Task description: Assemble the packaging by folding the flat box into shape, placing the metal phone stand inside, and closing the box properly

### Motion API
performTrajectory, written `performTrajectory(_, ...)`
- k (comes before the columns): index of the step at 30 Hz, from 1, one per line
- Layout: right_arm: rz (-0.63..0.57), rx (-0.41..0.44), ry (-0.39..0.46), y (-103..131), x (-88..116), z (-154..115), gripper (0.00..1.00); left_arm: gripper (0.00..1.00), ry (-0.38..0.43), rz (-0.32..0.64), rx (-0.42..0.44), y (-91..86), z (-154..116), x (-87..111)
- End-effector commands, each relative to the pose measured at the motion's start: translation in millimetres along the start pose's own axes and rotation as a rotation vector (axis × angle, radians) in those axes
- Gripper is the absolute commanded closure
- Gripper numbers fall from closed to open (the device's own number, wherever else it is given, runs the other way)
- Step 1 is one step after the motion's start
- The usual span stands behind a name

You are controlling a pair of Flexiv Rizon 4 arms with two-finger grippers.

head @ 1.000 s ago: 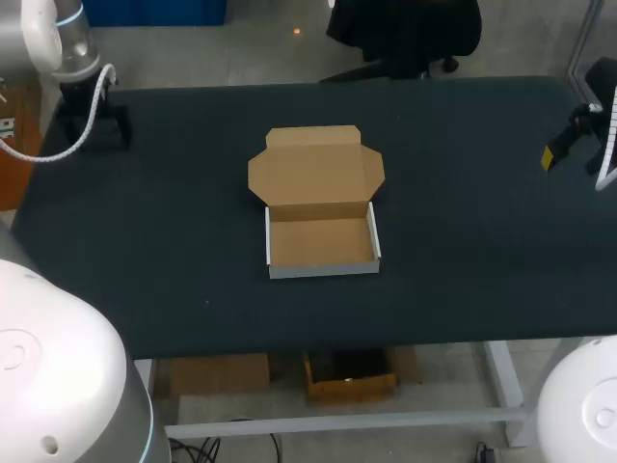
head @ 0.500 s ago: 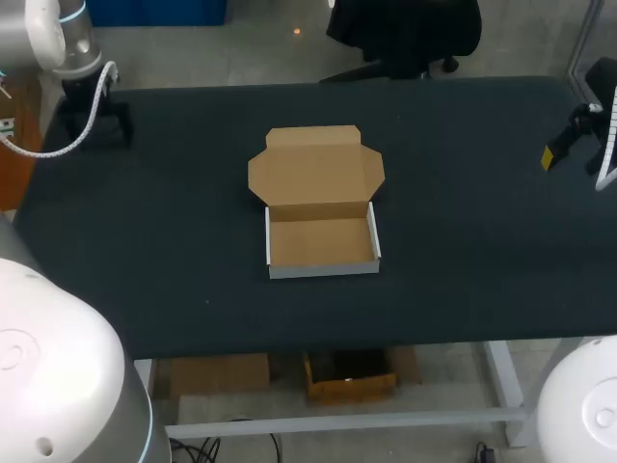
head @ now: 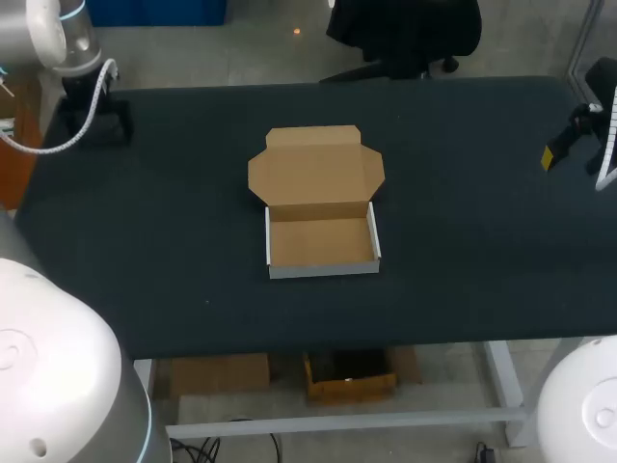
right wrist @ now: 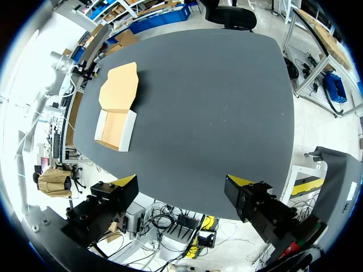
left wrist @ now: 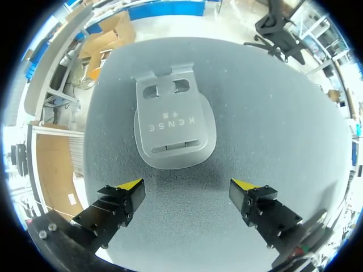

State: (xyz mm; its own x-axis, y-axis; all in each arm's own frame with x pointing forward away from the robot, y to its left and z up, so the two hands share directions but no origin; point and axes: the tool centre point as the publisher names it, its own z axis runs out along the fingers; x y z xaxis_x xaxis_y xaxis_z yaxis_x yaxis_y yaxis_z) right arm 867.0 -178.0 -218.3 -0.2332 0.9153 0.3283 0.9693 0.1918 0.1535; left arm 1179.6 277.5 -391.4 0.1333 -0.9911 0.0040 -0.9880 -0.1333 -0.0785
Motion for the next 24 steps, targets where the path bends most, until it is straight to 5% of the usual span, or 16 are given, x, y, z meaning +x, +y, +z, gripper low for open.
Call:
performTrajectory(1,0.0,0.004,0.002,0.0,-0.1,-1.4,0.0,0.0,0.0,0.0,-0.016,-9.1,2.8,-0.4)
performTrajectory(24,0.0,0.004,0.002,0.0,-0.1,-1.4,0.0,0.0,0.007,0.0,-0.006,-19.3,1.6,-0.5)
